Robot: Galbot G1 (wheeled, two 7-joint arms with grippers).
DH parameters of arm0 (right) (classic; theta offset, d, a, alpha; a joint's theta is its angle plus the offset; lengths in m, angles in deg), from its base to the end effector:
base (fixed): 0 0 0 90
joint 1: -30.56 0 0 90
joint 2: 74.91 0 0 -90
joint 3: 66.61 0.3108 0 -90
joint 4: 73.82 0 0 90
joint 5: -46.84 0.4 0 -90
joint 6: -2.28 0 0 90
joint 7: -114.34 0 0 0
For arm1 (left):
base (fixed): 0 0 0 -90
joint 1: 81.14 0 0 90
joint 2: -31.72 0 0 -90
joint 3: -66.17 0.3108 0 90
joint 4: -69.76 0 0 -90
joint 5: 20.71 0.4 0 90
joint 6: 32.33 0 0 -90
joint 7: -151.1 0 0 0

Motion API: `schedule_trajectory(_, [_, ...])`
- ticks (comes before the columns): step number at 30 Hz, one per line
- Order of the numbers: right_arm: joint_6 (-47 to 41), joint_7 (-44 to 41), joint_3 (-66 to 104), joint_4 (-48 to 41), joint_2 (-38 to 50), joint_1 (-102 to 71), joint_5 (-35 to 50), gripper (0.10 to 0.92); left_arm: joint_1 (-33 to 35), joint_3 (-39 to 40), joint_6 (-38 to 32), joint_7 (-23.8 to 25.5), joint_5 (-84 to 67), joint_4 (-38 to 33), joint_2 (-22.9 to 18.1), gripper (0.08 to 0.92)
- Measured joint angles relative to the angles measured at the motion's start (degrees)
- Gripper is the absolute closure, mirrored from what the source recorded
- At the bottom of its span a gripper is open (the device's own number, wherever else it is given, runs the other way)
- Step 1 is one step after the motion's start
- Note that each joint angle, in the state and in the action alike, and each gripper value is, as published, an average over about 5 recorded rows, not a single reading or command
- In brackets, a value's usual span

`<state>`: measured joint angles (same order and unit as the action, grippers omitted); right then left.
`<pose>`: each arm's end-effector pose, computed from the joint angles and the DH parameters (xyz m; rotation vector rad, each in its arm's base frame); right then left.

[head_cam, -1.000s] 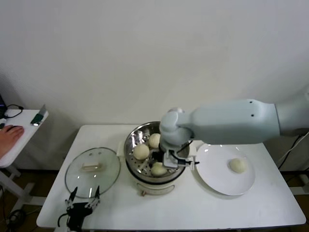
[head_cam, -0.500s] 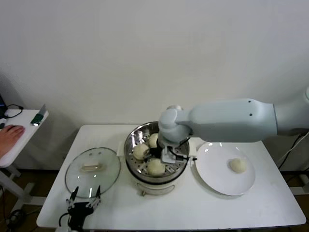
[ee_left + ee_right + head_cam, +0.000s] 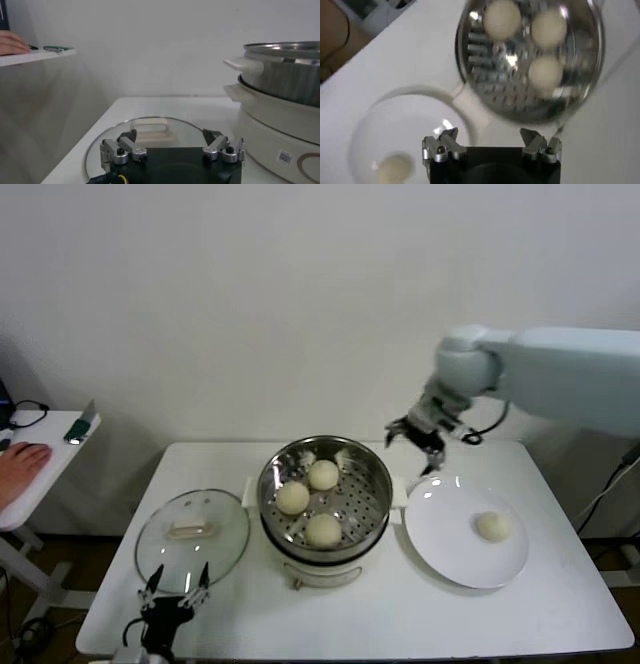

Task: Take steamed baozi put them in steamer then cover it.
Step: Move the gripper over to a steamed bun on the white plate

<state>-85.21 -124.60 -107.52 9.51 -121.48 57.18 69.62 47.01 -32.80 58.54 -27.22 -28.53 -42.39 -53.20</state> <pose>0.5331 -0.0276 -0.0239 1.5619 -1.1190 1.7410 0.1925 0.0717 -0.3474 0.1157 -2.8594 -0.0217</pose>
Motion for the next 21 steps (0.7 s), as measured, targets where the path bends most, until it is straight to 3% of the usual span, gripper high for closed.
schedule_trajectory(10, [-5.18,-0.66,1.76,-7.39,10.88,-8.71,-0.35,0.203,0.42,-0.67,-0.29,-0.02,0.12,0.04,-0.16,0.177])
schedule_trajectory(21, [-7.77,0.78,14.54,-15.75,12.75,-26.73,-7.65,0.203,1.07,-1.29,-0.74,-0.27,0.43,0.35,-0.74,0.177])
